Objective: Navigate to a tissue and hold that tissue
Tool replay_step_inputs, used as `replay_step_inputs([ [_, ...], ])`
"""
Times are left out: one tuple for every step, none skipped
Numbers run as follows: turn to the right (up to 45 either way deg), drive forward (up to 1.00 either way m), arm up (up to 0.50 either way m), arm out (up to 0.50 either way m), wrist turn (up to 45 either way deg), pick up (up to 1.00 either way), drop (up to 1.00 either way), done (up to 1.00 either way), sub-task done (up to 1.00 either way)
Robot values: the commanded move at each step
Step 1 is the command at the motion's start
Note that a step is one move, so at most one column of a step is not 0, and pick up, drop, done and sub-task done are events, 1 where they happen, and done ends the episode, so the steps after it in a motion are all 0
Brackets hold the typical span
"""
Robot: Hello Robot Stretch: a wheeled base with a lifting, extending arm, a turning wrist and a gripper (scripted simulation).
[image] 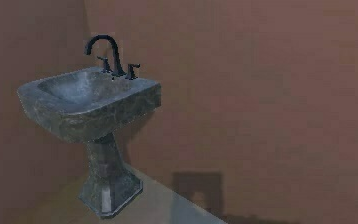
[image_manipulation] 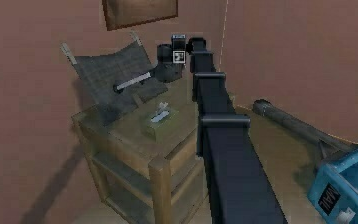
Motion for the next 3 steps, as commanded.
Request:
replay_step_inputs([
  [0.0,0.00,0.00,0.00,21.0,0.00,0.00,0.00,0.00],
  [0.0,0.00,-0.28,0.00,0.0,0.00,0.00,0.00,0.00],
  [0.0,0.00,0.00,0.00,0.0,1.00,0.00,0.00,0.00],
])
